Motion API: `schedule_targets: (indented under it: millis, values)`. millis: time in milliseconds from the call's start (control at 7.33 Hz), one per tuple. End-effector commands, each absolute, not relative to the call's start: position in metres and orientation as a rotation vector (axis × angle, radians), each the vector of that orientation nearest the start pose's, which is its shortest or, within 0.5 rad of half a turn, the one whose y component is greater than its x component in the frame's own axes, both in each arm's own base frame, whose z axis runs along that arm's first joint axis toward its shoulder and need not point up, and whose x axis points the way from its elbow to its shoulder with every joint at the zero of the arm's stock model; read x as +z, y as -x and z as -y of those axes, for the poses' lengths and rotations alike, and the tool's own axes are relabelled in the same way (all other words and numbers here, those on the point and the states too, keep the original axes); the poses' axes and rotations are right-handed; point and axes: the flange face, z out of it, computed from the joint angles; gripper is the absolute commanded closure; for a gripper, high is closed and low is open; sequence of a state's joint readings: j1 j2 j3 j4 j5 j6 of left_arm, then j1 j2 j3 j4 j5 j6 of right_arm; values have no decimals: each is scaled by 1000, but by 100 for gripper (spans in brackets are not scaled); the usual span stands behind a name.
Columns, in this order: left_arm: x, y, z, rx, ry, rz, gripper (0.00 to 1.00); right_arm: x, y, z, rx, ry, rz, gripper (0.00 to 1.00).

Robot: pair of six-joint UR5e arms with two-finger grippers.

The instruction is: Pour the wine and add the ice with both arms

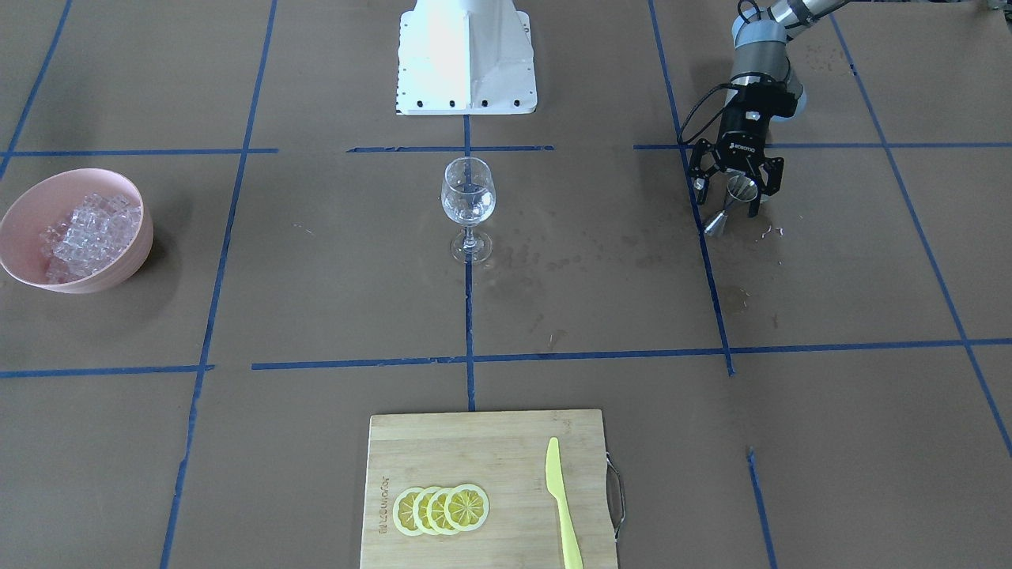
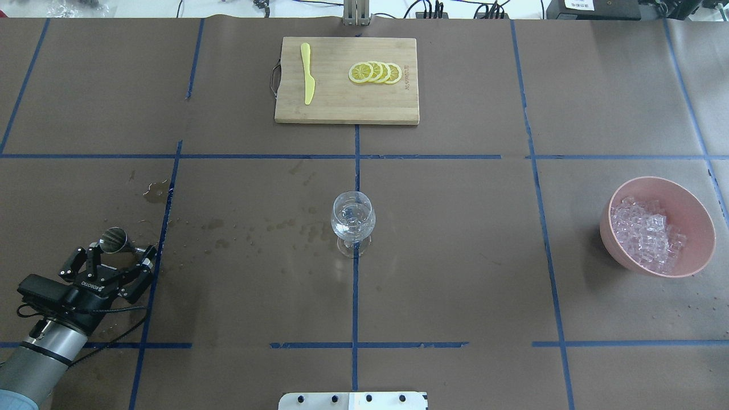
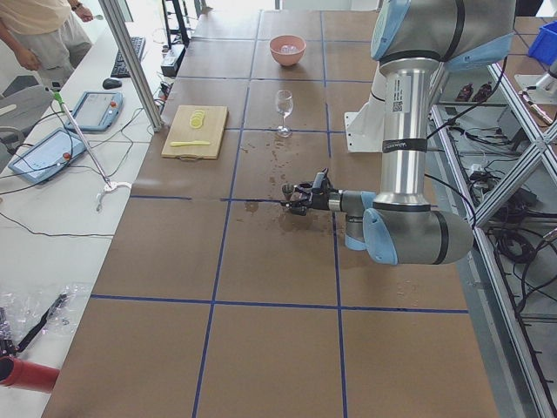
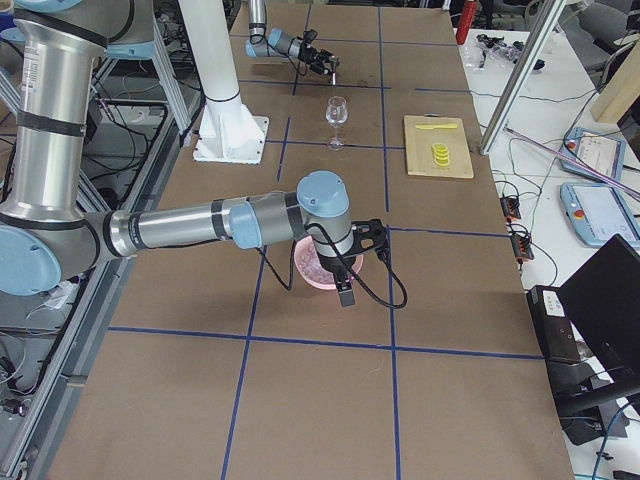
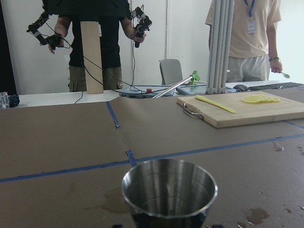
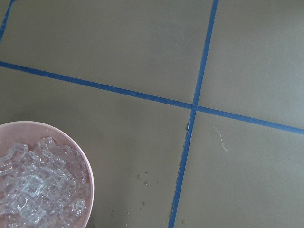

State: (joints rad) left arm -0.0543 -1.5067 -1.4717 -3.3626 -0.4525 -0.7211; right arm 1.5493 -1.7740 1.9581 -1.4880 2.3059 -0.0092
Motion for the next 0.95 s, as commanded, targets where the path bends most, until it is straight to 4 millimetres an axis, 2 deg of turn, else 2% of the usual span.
schedule_targets:
  millis: [0, 409, 682, 818]
  values:
    - [517, -374, 245, -304, -1371, -918, 1, 551, -58, 416, -125, -252, 734, 0]
    - [515, -350, 252, -305, -1446, -901, 1, 549, -58, 416, -126, -255, 733, 0]
    - [510, -336, 270, -321, -1481, -860, 1, 550, -58, 416, -126, -253, 734, 0]
    - [498, -327, 283, -291, -1519, -836, 1, 550, -58, 416, -126, -253, 734, 0]
